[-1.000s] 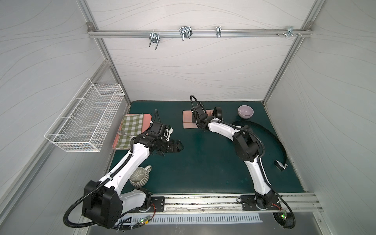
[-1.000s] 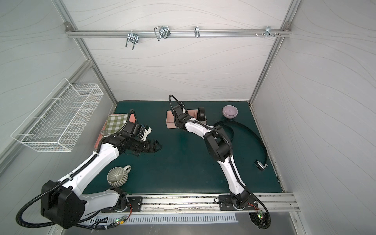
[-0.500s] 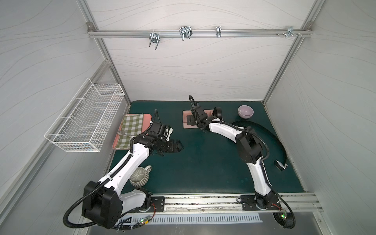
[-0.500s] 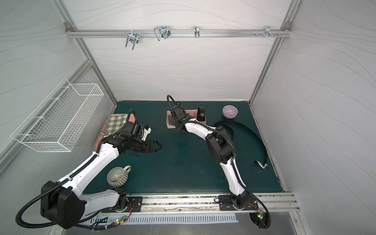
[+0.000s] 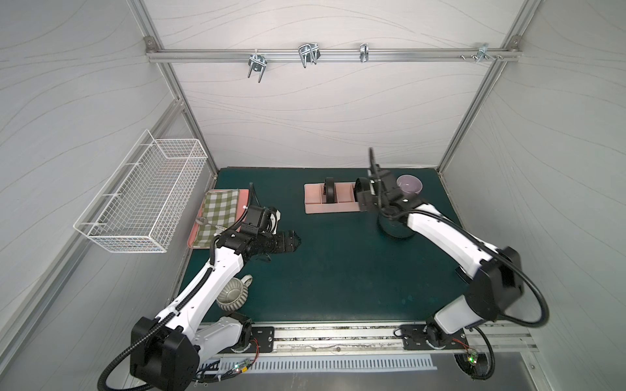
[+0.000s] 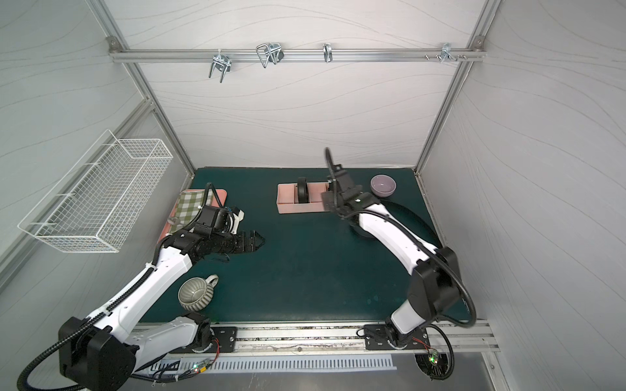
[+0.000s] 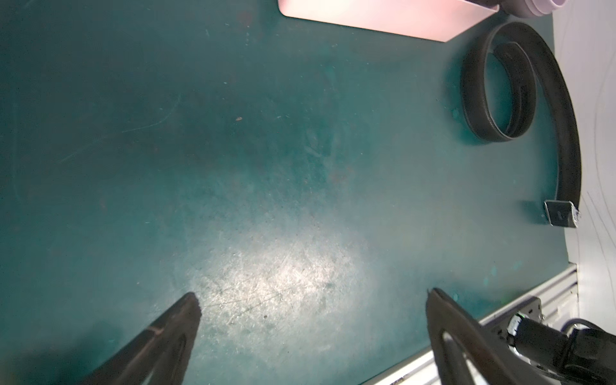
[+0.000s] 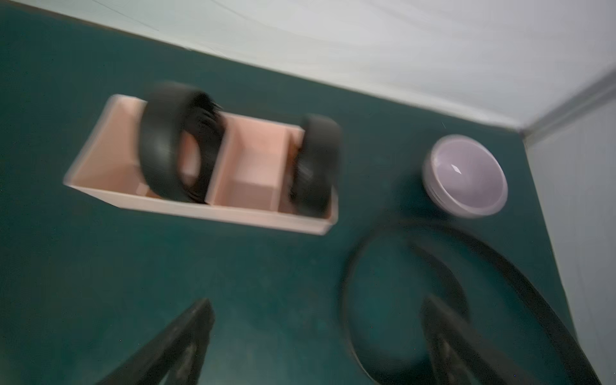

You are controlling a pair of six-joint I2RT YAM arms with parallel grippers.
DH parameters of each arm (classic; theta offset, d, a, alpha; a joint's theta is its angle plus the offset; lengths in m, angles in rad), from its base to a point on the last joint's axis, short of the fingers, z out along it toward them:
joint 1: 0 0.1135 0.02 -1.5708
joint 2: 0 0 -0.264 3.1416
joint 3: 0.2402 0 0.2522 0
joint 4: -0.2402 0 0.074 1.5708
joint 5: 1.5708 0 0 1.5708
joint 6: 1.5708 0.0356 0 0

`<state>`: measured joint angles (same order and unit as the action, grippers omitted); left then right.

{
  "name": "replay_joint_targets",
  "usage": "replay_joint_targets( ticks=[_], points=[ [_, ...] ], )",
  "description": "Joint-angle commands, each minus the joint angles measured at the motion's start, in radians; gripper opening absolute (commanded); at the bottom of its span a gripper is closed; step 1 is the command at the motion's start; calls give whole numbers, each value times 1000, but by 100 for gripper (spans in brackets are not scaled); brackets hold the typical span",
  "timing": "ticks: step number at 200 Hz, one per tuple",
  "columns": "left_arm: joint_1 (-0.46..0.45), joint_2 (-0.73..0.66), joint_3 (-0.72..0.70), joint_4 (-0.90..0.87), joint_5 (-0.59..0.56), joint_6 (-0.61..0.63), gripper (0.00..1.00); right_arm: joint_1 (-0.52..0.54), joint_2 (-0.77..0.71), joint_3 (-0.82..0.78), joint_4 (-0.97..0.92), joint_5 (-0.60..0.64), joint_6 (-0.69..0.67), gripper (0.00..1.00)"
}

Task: Place the belts into the storage roll
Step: Place the belt in the container, then move the belt at the center of the board.

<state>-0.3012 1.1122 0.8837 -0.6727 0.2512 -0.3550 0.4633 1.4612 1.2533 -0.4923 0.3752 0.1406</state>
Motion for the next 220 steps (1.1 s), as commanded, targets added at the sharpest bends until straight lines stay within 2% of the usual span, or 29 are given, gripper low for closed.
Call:
replay_joint_targets(
  ticks=[1, 20, 37, 76, 121, 167, 182, 193, 209, 220],
  points=[
    [5, -6, -4, 55, 8, -12, 99, -154, -119, -126, -155, -211, 21, 99],
    [5, 15, 11, 43, 67, 38, 99, -204, -104, -127, -188, -259, 46, 99],
    [5, 31, 14, 41, 98, 42, 99, -219, -10, -75, -233, -327, 40, 99],
    [5, 53, 18, 38, 145, 46, 99, -218, 163, 7, -210, -483, 53, 99],
    [5, 56, 19, 32, 157, 48, 99, -207, 407, 128, -235, -465, 54, 99],
    [5, 66, 23, 30, 167, 53, 98, -181, 537, 192, -260, -416, 58, 98],
    [5, 66, 21, 28, 170, 52, 97, -170, 560, 202, -275, -405, 51, 88],
    [5, 61, 18, 28, 169, 51, 96, -159, 567, 207, -287, -393, 45, 72],
    [5, 53, 12, 32, 168, 46, 94, -142, 561, 197, -294, -374, 35, 55],
    [5, 50, 13, 33, 167, 47, 94, -134, 560, 192, -300, -371, 25, 38]
  ],
)
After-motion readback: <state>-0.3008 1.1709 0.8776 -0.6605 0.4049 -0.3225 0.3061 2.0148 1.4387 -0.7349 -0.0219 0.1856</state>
